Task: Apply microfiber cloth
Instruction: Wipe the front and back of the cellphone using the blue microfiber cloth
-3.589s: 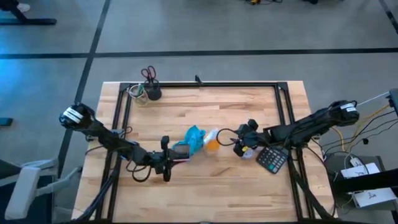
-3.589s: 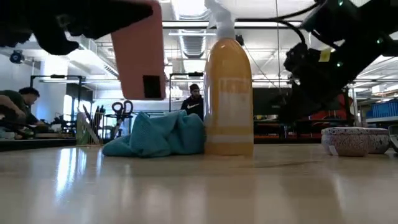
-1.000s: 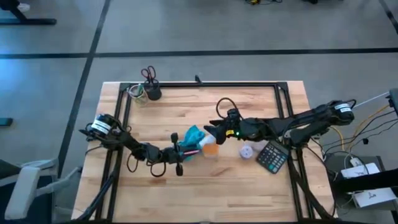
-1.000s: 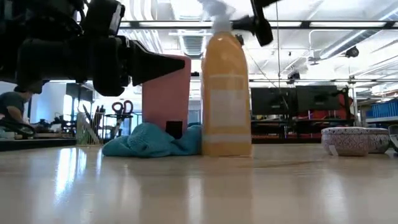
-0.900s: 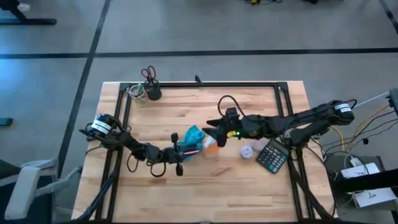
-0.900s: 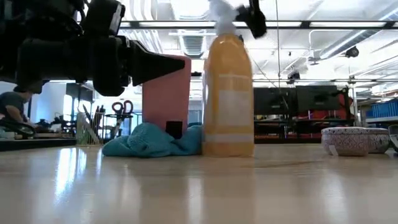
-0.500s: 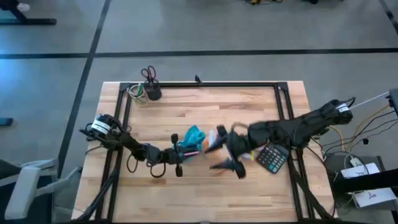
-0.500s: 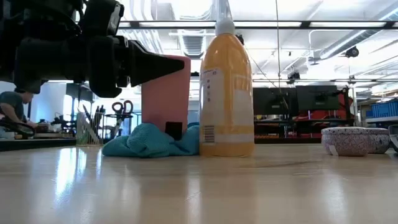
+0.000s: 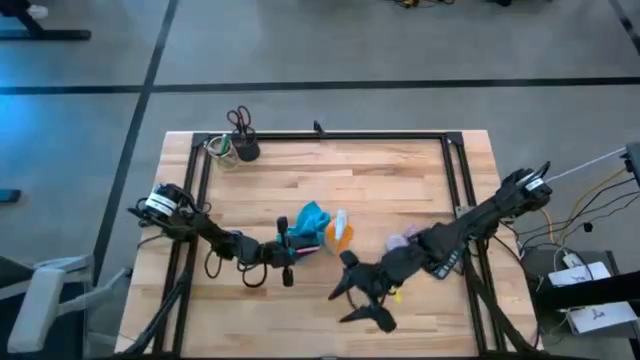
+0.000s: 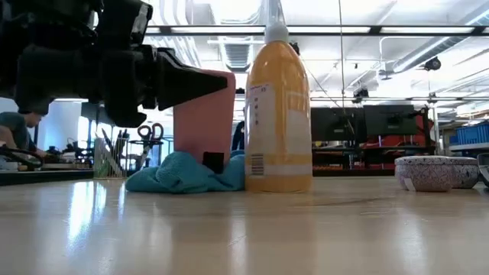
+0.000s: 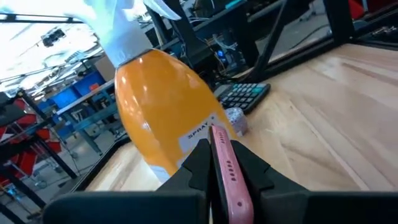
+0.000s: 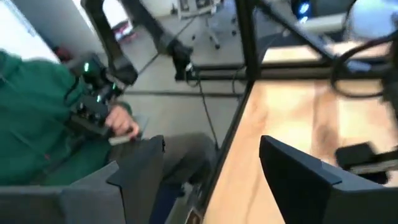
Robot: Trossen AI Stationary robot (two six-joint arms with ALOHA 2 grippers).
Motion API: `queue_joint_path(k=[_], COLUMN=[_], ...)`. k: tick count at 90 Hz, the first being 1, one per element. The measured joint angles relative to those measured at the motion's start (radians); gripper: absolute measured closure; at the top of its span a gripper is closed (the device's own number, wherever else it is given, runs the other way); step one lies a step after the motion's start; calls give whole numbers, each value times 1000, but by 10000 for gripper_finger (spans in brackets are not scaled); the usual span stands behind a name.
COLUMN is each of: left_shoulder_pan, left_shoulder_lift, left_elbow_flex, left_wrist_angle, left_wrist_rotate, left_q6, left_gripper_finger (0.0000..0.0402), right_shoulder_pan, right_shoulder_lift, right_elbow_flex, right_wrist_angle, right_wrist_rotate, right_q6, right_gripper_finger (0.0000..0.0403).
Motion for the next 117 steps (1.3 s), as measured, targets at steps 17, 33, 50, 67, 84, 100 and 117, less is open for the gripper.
queue_joint_path(k=[17,33,50,67,84,100,117], left_shoulder_pan=[-2,-30,-84,-146,-206,-255,-324], left_shoulder_lift=[0,-3,-40,-125,-235,-360,-496], left_elbow_flex=[0,-22,-69,-119,-135,-135,-137], left_wrist_angle=[-14,-39,-62,-168,-371,-626,-815], left_wrist_rotate=[-34,-154,-283,-398,-483,-500,-495], left_q6=[8,7,26,-5,-76,-208,-276], left_gripper_finger=[389,389,389,389,389,389,389], right_shoulder_pan=[-18,-61,-80,-112,-170,-189,-182], right_shoulder_lift=[78,124,186,205,205,204,203], right_elbow_flex=[1,0,0,0,0,-2,-2], right_wrist_angle=[-94,-351,-393,-504,-720,-898,-906], right_wrist_rotate=[153,468,670,870,877,876,853], right_q6=[35,119,180,238,365,461,472], right_gripper_finger=[184,219,253,291,320,346,373])
